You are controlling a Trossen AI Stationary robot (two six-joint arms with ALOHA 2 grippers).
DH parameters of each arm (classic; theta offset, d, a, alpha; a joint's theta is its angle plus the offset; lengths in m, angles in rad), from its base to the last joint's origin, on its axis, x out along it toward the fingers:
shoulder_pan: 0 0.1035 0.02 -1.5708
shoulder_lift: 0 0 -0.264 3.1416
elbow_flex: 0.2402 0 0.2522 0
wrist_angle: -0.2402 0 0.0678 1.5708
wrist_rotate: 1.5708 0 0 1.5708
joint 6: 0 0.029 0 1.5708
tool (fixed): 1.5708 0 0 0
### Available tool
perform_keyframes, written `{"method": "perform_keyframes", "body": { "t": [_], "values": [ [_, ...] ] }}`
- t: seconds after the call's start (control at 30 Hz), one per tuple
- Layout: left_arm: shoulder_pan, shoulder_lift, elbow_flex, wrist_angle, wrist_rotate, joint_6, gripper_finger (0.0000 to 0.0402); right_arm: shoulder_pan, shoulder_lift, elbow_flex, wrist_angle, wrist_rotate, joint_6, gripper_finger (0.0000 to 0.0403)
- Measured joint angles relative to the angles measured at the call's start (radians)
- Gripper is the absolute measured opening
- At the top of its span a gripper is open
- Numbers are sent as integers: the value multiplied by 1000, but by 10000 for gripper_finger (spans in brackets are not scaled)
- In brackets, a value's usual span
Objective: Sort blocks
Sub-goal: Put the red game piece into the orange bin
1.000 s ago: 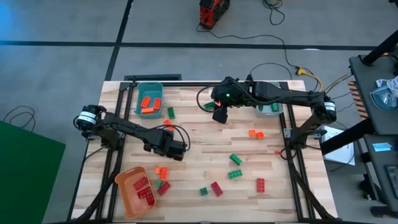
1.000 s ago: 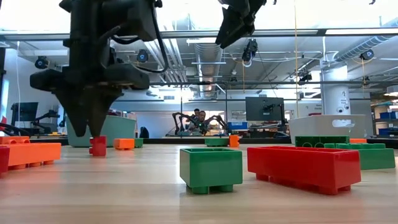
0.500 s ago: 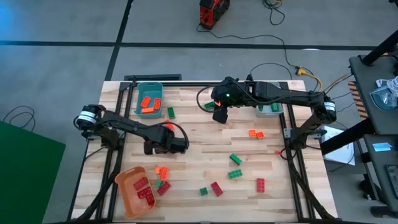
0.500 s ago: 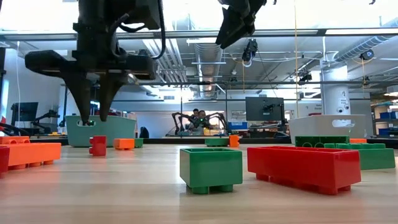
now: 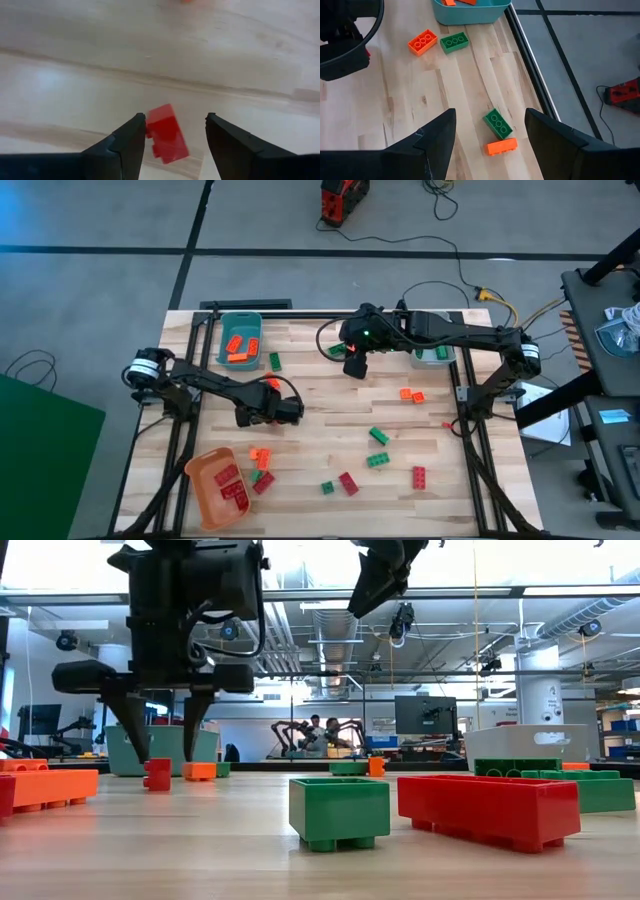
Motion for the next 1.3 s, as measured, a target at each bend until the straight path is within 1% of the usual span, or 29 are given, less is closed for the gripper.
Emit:
{"method": "perform_keyframes", "body": {
  "t": [0.07, 0.3, 0.43, 0.6, 0.77, 0.97, 1.17, 1.3],
  "values": [
    [1, 0, 0, 9, -1, 6, 185, 0, 0, 0, 0, 0, -10, 228],
    [2, 18, -5, 16, 44, -16, 185, 0, 0, 0, 0, 0, -23, 228],
    [2, 30, -6, 16, 48, -15, 185, 0, 0, 0, 0, 0, -24, 228],
    [1, 31, -6, 25, 65, 24, 177, 0, 0, 0, -1, 0, -24, 228],
    [-11, 29, -6, 55, 98, 145, 168, -5, 0, 0, -1, 0, -21, 228],
    [-12, 29, -6, 44, 143, 293, 169, -6, 0, 0, -1, 0, -18, 228],
    [-12, 34, -6, 72, 122, 412, 168, -6, 0, 0, -1, 0, 3, 228],
    [-12, 45, -6, 84, 121, 442, 156, -6, 0, 0, -1, 0, 20, 228]
  ]
}}
